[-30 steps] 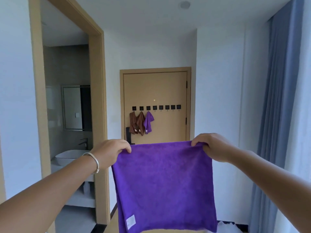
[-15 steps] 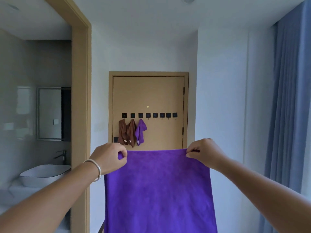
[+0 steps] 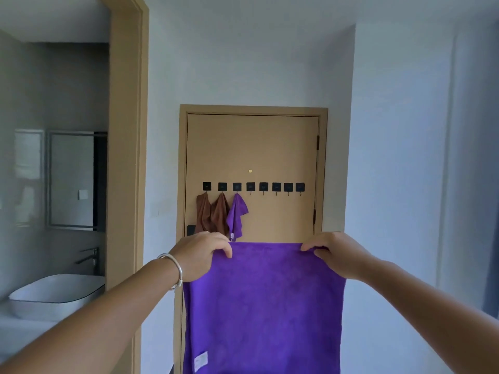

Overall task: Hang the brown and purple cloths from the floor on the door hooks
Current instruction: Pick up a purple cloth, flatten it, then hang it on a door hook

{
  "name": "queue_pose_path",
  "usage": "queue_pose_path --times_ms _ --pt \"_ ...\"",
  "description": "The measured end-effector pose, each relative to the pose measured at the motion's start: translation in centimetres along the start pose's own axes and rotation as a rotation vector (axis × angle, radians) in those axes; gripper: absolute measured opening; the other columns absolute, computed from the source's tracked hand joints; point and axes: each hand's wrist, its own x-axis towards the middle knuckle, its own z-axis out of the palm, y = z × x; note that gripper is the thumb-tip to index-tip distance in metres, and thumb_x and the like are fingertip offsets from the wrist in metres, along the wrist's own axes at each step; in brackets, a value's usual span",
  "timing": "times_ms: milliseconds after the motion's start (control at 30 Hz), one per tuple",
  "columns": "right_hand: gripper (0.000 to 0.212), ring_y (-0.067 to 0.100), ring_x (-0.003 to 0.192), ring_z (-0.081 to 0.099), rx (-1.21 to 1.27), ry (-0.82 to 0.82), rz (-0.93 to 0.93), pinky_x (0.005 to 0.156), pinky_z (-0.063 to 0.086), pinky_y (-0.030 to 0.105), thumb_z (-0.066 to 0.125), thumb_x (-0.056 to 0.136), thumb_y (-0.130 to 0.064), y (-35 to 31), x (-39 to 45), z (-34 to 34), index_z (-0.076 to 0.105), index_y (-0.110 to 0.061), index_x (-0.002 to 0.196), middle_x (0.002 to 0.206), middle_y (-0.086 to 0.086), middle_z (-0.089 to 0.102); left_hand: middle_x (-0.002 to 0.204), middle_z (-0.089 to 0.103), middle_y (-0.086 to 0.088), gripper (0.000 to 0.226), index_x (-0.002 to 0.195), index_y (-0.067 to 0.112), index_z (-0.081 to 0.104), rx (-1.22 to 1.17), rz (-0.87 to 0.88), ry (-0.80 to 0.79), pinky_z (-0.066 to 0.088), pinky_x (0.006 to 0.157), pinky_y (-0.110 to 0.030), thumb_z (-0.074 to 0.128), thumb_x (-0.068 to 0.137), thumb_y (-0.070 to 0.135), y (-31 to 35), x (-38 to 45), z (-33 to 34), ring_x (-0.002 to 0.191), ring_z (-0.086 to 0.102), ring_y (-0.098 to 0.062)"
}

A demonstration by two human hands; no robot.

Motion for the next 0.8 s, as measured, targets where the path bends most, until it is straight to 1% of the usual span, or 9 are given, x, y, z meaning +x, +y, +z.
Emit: queue_pose_path --times_ms 133,233,333,400,533,600,700,767,800 --pt "0.037 0.003 0.100 0.057 -0.010 0.030 -0.008 0.083 0.046 0.014 0.045 0.099 -0.011 1.6 4.7 2.8 0.069 -0.037 0.109 0.113 -0.017 0.065 0.118 0.054 0.026 0.058 0.104 0.041 0.061 0.005 -0.060 -0.003 0.045 0.087 -0.026 0.034 0.083 -0.006 -3.3 3.2 2.5 0.105 0.050 -0.005" --pt "0.034 0.001 0.096 0.055 -0.035 0.068 -0.019 0.081 0.046 0.015 0.048 0.097 -0.013 3.0 8.5 4.8 0.070 -0.035 0.109 0.111 -0.016 0.066 0.117 0.058 0.024 0.054 0.106 0.039 0.063 0.042 -0.077 0.027 0.043 0.084 -0.023 0.036 0.086 -0.003 -5.9 5.8 4.5 0.101 0.051 -0.006" --pt "0.025 0.000 0.091 0.055 -0.033 0.100 -0.024 0.080 0.047 0.017 0.055 0.093 -0.023 4.7 12.3 6.9 0.072 -0.035 0.106 0.106 -0.018 0.067 0.111 0.062 0.019 0.051 0.107 0.040 0.066 0.112 -0.067 0.059 0.039 0.080 -0.021 0.037 0.090 0.002 -8.7 8.8 6.5 0.089 0.045 -0.007" --pt "0.020 0.000 0.087 0.058 -0.011 0.099 -0.028 0.076 0.047 0.017 0.059 0.091 -0.029 6.1 15.0 8.1 0.074 -0.035 0.102 0.102 -0.018 0.069 0.105 0.064 0.016 0.050 0.105 0.043 0.068 0.145 -0.060 0.091 0.041 0.081 -0.024 0.039 0.091 0.004 -10.6 11.2 7.7 0.088 0.046 -0.011" --pt "0.016 -0.001 0.082 0.058 0.025 0.042 -0.027 0.075 0.046 0.016 0.063 0.089 -0.021 9.6 21.0 9.6 0.075 -0.032 0.093 0.093 -0.018 0.067 0.101 0.065 0.018 0.048 0.098 0.041 0.071 0.187 -0.036 0.140 0.041 0.089 -0.031 0.048 0.085 0.001 -13.3 16.7 10.3 0.096 0.047 -0.012" --pt "0.018 0.000 0.082 0.057 0.008 0.023 -0.045 0.074 0.044 0.014 0.064 0.089 -0.018 11.4 23.7 10.0 0.073 -0.033 0.091 0.092 -0.019 0.065 0.097 0.067 0.022 0.047 0.094 0.039 0.073 0.215 -0.017 0.159 0.039 0.086 -0.032 0.052 0.081 -0.001 -14.4 19.4 11.2 0.092 0.046 -0.010" --pt "0.018 0.006 0.088 0.059 -0.002 0.014 -0.061 0.078 0.047 0.021 0.065 0.088 -0.016 13.9 27.4 10.4 0.070 -0.033 0.090 0.095 -0.014 0.066 0.096 0.067 0.025 0.041 0.092 0.040 0.073 0.224 -0.030 0.155 0.041 0.082 -0.030 0.055 0.080 0.004 -16.0 23.2 12.7 0.085 0.041 -0.006" --pt "0.017 0.011 0.089 0.061 0.020 0.011 -0.060 0.079 0.051 0.026 0.067 0.086 -0.015 15.4 29.7 10.9 0.066 -0.031 0.092 0.095 -0.011 0.067 0.100 0.066 0.024 0.036 0.094 0.040 0.073 0.211 -0.056 0.112 0.043 0.077 -0.026 0.055 0.083 0.010 -17.0 25.6 13.9 0.087 0.045 -0.004" --pt "0.018 0.013 0.089 0.062 0.029 0.015 -0.047 0.078 0.052 0.028 0.068 0.085 -0.015 16.0 30.8 11.3 0.063 -0.030 0.095 0.096 -0.010 0.067 0.103 0.066 0.023 0.033 0.096 0.039 0.072 0.211 -0.066 0.086 0.041 0.075 -0.022 0.055 0.084 0.013 -17.4 26.8 14.6 0.090 0.049 -0.003"
